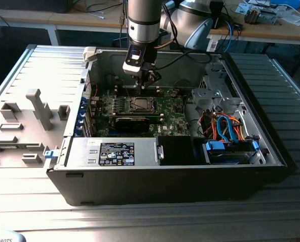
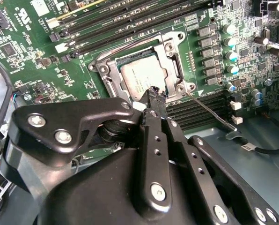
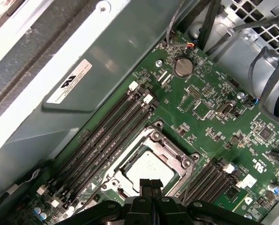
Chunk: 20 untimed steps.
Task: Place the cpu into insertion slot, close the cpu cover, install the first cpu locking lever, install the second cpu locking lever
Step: 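Install the first cpu locking lever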
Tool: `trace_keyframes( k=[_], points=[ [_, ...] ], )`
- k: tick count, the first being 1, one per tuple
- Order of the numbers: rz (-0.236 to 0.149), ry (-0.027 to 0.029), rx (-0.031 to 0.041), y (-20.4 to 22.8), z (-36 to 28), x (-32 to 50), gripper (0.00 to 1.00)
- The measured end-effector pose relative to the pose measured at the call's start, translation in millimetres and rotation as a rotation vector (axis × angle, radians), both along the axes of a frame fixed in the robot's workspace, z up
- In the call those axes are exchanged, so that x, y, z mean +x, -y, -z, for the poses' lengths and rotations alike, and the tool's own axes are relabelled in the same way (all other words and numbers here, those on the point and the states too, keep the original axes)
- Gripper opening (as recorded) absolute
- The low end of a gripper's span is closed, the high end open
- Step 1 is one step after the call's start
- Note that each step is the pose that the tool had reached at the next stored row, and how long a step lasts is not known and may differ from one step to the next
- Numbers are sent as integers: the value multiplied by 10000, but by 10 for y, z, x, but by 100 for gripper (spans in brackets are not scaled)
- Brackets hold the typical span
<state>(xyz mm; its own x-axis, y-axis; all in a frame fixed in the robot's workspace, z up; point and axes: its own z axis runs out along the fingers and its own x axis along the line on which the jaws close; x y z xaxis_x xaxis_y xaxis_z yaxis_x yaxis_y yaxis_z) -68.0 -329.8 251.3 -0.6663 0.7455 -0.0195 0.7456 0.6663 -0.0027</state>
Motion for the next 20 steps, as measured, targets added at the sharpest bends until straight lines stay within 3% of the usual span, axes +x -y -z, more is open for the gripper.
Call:
trace_keyframes(
  k=[20],
  points=[
    [-407, 0, 0, 0, 0, 0, 11]
  ],
)
